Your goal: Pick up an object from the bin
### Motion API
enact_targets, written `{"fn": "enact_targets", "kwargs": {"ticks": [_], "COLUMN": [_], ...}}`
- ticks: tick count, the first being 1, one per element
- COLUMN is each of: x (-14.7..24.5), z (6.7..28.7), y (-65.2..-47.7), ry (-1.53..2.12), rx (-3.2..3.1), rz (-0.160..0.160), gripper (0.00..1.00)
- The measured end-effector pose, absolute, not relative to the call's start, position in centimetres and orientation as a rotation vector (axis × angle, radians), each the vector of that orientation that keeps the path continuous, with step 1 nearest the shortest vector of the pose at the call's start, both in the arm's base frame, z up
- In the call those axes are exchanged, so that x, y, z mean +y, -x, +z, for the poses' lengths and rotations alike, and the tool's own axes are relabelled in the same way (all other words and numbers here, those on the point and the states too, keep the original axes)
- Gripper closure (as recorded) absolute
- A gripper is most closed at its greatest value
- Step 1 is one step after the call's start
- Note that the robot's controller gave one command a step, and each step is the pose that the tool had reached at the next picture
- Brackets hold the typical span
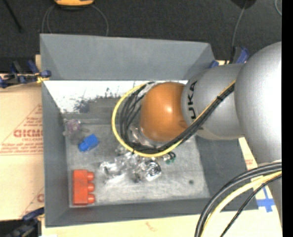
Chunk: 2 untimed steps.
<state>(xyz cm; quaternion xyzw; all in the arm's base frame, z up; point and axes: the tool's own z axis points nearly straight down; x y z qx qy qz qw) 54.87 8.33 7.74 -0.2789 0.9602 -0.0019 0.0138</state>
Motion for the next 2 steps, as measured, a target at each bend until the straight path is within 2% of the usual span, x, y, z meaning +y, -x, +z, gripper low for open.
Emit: {"fn": "enact_targets", "kwargs": {"ticks": [1,2], "x": [8.2,8.1], "z": [11.9,19.5], "y": [-55.0,-55.2], "ry": [0.865,0.854], "rx": [3.016,3.014], "rz": [-0.003,-0.004], "gripper": [1.00,1.00]}}
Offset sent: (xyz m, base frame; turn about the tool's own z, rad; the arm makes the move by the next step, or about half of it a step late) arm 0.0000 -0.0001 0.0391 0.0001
